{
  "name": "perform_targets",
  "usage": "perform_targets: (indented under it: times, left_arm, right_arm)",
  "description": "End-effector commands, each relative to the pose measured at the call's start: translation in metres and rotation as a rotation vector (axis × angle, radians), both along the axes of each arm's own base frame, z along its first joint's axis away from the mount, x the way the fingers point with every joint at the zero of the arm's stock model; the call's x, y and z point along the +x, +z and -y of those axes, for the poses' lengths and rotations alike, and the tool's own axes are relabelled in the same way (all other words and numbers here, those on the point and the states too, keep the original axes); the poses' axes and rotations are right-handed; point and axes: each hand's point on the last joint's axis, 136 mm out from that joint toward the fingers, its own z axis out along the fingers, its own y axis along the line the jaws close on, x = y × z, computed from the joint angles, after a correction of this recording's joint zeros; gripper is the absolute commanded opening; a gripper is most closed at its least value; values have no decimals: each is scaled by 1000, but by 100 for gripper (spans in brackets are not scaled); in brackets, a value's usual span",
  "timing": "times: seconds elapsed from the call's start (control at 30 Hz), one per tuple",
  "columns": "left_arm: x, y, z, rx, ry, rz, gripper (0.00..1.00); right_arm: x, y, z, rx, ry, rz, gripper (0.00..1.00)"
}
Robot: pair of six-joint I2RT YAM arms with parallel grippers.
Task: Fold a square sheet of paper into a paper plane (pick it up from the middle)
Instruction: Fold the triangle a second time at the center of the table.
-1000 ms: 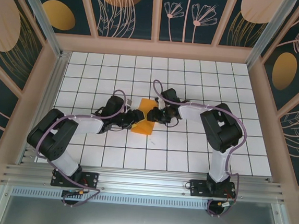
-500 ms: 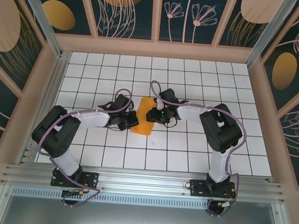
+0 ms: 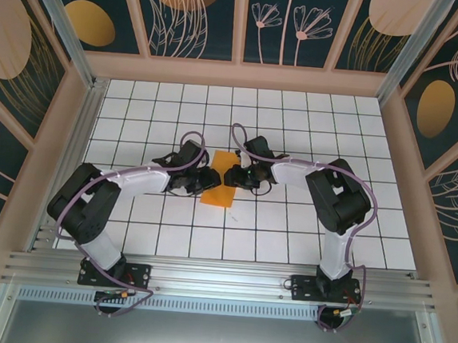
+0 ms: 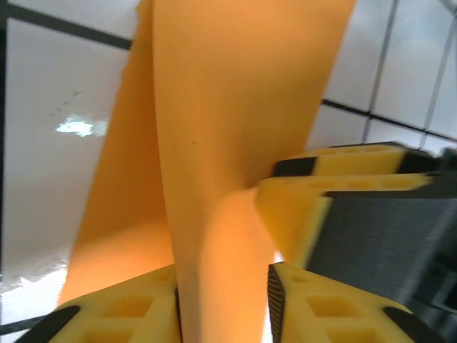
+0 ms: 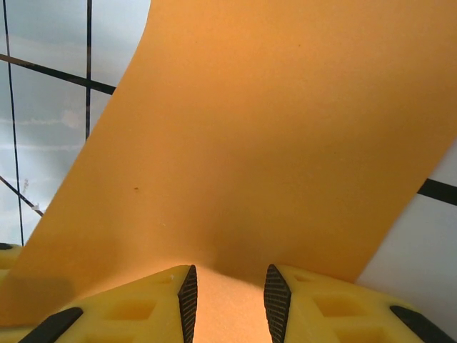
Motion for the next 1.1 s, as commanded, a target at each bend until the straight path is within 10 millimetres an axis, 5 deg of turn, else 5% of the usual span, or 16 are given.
perform_targets:
  times: [0.0,0.33,0.53,0.7,0.9,1.07]
  left_arm:
    - [5,25,10,-91,6,55,39]
    - [3,27,22,-206,8,51,32]
    - [0,29,32,-293,-8,43,39]
    - [4,22,12,-186,66,52,42]
    - [-6,-7,-8,-94,132,-12,21]
    - [-14,-26,-21,-4,141,-56,11]
  right_arm:
    - [-47,-62,20,-135,13,-178,36]
    - [-48,-64,22,-137,15,-183,29]
    - [-51,-69,25,-163,51,-156,26]
    - [-52,-72,34,-220,74,-97,34]
    - [-44,-60,27,-231,98,19,35]
    - [-27,-17,6,-121,82,94,33]
